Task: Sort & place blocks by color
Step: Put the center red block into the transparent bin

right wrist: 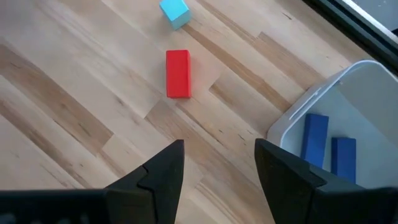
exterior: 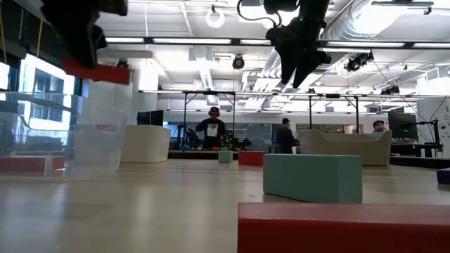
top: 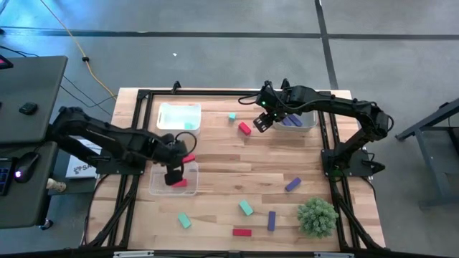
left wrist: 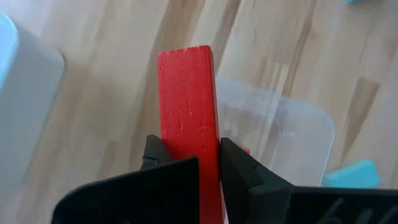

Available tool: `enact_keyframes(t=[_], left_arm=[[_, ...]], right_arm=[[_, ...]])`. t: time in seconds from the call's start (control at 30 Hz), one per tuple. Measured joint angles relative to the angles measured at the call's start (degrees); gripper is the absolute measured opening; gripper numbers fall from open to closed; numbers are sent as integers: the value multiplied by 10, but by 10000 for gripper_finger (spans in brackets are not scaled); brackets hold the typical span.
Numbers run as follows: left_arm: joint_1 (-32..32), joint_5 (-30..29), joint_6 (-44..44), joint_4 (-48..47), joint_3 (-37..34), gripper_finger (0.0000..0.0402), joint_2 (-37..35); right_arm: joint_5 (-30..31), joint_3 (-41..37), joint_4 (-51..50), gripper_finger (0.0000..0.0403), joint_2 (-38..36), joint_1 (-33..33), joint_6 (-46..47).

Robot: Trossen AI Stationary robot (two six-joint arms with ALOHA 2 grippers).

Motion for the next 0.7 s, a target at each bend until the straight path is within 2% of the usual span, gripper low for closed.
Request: enact_keyframes(t=[0.13,0.4,0.7], left_arm=[[-34,0,-12,1,-21,0,0],[-92,1,-24,17,-80,0,0],[-118,6,-26,70,-142,0,1]], right_arm=[[-10,0,0,185,0,0,12],[-72,0,0,185,0,0,28],[-92,0,-1,185,0,20,89]])
